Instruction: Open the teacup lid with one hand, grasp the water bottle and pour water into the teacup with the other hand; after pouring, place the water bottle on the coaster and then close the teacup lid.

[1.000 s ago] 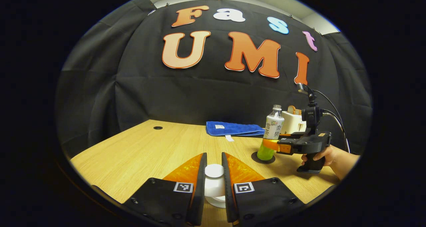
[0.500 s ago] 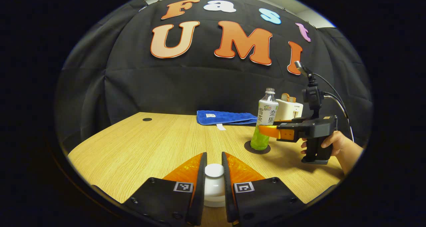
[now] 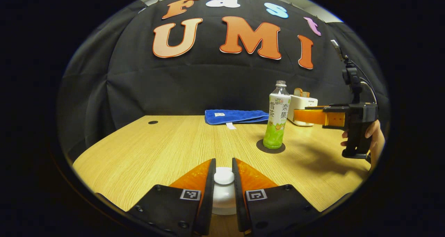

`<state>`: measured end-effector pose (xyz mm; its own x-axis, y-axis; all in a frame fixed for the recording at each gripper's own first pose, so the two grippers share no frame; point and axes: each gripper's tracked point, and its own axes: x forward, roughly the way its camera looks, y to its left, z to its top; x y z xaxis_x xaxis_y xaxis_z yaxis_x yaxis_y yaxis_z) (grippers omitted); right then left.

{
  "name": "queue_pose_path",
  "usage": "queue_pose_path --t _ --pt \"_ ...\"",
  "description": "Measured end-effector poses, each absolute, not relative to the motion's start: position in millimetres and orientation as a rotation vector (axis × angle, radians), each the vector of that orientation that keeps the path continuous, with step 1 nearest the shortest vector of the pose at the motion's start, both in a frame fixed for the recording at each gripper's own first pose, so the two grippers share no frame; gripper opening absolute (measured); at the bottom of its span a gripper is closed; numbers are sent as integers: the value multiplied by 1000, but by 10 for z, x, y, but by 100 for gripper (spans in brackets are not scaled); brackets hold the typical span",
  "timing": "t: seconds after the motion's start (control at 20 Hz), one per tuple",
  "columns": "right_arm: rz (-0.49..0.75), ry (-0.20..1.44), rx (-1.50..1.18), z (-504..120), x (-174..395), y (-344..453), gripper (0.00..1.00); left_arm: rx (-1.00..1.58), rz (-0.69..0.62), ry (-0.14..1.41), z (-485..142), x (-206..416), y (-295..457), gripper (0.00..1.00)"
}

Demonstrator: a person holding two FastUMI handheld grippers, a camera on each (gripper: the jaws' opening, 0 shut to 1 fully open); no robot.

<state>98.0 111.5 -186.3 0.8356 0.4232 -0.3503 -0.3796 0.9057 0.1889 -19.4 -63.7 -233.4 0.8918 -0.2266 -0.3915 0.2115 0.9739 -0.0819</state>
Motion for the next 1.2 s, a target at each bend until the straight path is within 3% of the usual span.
queue_pose_path --t 0.15,0.3,0.35,0.4,0.55,0.7,1.2 --pt "412 369 114 -1708 868 1005 91 -36 -210 395 -2256 -176 -596 37" --pt "395 333 127 -1529 750 915 91 -30 -178 308 -1954 -121 -511 60" --pt "390 322 127 -1472 706 885 92 -23 -170 289 -1850 -98 -488 63" --pt "384 305 127 -1445 627 842 93 -19 -161 265 -1724 -63 -465 74" --pt "332 258 100 -1239 546 673 94 -47 -149 193 -1332 1 -430 89" --pt "287 228 81 -1057 452 521 95 -90 -153 128 -943 24 -389 95" --pt "163 122 76 -492 304 165 96 -70 -146 7 -97 51 -588 97"
